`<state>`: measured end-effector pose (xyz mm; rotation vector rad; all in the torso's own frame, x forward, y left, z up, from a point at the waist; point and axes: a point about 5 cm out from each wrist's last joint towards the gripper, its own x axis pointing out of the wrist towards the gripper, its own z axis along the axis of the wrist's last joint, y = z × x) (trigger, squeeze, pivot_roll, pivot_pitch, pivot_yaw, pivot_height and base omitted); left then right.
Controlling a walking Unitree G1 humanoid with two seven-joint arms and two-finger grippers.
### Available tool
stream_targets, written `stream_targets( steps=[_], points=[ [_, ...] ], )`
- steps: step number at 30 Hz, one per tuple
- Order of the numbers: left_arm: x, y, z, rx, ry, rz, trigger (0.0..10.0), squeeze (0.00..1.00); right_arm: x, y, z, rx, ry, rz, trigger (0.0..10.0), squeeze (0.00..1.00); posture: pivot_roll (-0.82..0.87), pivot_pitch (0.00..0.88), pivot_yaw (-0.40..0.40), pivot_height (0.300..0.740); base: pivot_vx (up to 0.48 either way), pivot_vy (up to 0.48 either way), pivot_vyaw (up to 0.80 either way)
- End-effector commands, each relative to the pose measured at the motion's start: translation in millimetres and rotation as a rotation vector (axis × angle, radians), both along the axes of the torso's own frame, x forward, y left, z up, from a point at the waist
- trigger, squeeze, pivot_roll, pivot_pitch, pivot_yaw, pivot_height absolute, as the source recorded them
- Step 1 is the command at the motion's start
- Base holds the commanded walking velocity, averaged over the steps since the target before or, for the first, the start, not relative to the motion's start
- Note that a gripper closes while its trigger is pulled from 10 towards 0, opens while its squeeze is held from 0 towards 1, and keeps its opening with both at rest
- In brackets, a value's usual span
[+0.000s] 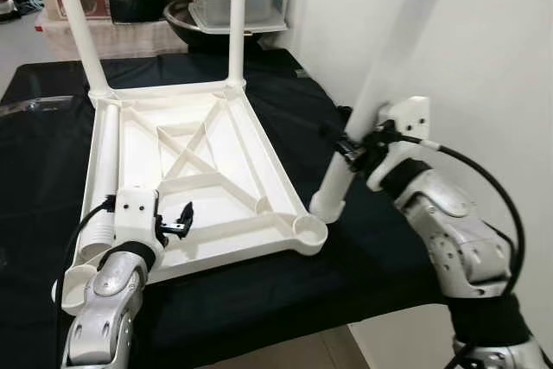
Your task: Building children table
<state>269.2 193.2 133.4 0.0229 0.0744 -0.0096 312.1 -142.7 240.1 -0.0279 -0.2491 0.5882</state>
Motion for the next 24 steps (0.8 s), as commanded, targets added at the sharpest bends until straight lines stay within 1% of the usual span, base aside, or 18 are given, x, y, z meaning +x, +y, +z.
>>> stream_targets(
  steps=[1, 5, 6, 10, 14, 18, 24],
  points=[
    [-0.1, -0.9, -3.9, -0.007, 0.01, -0.007, 10.0, 0.0, -1.9, 0.8, 8.2, 0.005, -0.051, -0.004, 10.0, 0.0, 0.01, 0.0, -0.088, 0.74, 0.0, 0.0, 0.0],
    [-0.3, 0.5, -4.9, -0.008, 0.01, -0.007, 10.0, 0.0, -4.8, 0.4, 11.8, -0.004, -0.076, -0.01, 10.0, 0.0, 0.01, 0.0, -0.085, 0.74, 0.0, 0.0, 0.0],
    [-0.5, 1.3, -5.4, -0.009, 0.01, -0.007, 10.0, 0.0, -8.1, -1.1, 13.8, -0.011, -0.087, -0.013, 10.0, 0.0, 0.0, 0.0, -0.08, 0.74, 0.0, 0.0, 0.0],
    [-0.7, 2.3, -5.6, -0.01, 0.011, -0.011, 10.0, 0.0, -11.7, -4.9, 18.7, -0.016, -0.099, -0.02, 10.0, 0.0, 0.0, 0.0, -0.078, 0.74, 0.0, 0.0, 0.0],
    [1.4, 2.2, -6.5, -0.01, 0.015, -0.019, 10.0, 0.0, -13.5, -6.8, 23.9, -0.001, -0.105, -0.029, 10.0, 0.0, -0.01, 0.0, -0.064, 0.74, 0.0, 0.0, 0.0],
    [2.3, 1.9, -6.7, -0.01, 0.016, -0.021, 10.0, 0.0, -14.5, -5.7, 22.6, 0.006, -0.096, -0.025, 10.0, 0.0, -0.01, 0.0, -0.065, 0.74, 0.0, 0.0, 0.0],
    [3.8, 2.2, -7.3, -0.015, 0.016, -0.023, 10.0, 0.0, -20.8, 1.9, 11.8, 0.009, -0.049, 0.021, 10.0, 0.0, -0.01, 0.0, -0.068, 0.74, 0.0, 0.0, 0.0]
  ],
)
